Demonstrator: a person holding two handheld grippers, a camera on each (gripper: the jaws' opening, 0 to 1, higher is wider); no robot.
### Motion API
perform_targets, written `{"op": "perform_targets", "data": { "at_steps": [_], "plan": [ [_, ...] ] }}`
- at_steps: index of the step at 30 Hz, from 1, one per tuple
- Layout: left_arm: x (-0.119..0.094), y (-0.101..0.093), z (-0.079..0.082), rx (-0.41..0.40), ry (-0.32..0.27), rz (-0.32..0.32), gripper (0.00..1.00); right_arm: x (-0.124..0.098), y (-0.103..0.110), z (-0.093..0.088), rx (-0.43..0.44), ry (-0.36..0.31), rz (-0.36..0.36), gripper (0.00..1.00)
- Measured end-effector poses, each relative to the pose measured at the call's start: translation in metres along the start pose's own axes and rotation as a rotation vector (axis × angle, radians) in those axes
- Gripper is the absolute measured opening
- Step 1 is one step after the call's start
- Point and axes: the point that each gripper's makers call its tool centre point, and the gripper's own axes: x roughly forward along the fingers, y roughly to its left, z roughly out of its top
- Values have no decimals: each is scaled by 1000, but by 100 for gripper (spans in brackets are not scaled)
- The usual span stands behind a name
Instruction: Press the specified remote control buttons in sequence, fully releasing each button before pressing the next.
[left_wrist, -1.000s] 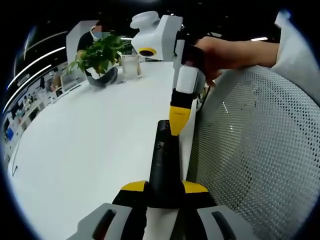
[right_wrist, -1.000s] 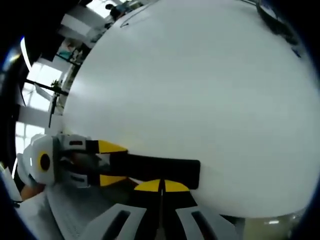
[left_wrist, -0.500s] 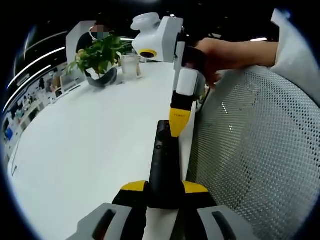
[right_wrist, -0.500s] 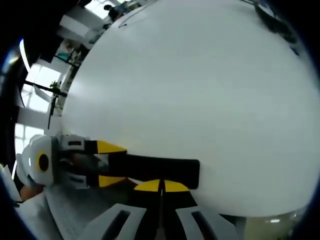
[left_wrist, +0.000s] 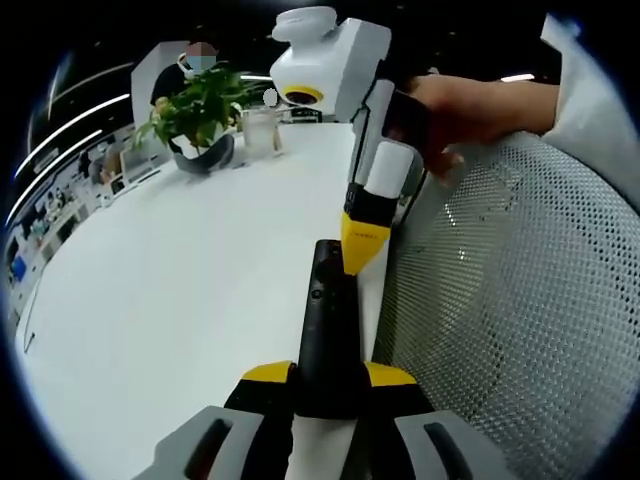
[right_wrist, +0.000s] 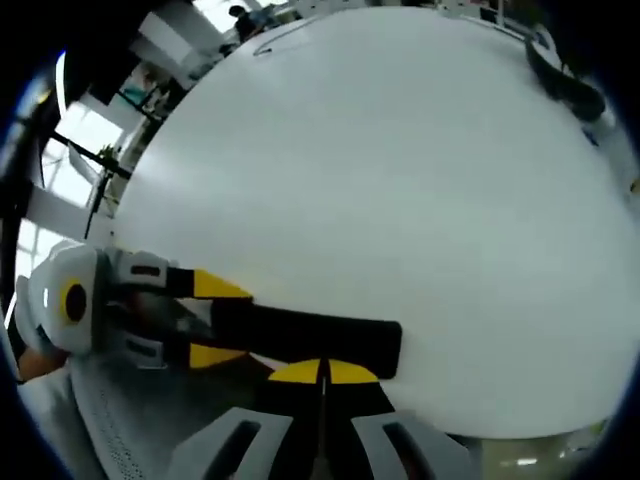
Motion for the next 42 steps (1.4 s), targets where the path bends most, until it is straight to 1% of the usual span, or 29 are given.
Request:
{"op": "perform_targets", "data": {
  "at_steps": [3, 6, 9, 13, 15, 19, 23, 27, 29, 35, 39, 42],
  "plan": [
    [0, 0, 0, 5, 2, -3, 25, -1, 0, 0, 10, -1, -2, 0],
    [0, -1, 0, 11, 7, -3, 24, 0, 0, 0, -4, 0, -11, 0],
    [0, 0, 0, 8, 8, -4, 24, -2, -1, 6, -34, -26, -31, 0],
    [0, 0, 0, 6, 6, -5, 24, -3, -3, 12, -40, -59, -44, 0],
    [0, 0, 0, 6, 5, -5, 25, 0, -5, 11, -45, -46, -56, 0],
    [0, 0, 0, 1, 0, -8, 25, 0, -4, 11, -84, -41, -68, 0],
    [1, 1, 0, 0, -3, -8, 25, 0, -6, 12, -88, -38, -69, 0],
    [1, 1, 0, -1, -6, -8, 25, 1, -7, 14, -75, -32, -65, 0],
    [1, 2, 0, 0, -7, -8, 25, 2, -7, 14, -70, -23, -64, 0],
    [2, 3, 0, -6, -12, -4, 25, 3, -6, 15, -107, 20, -59, 0],
    [2, 2, 0, -3, 1, 0, 25, 3, -5, 14, -120, 52, -60, 0],
    [1, 2, -1, 0, 21, 2, 25, 3, -5, 13, -131, 66, -76, 0]
  ]
}}
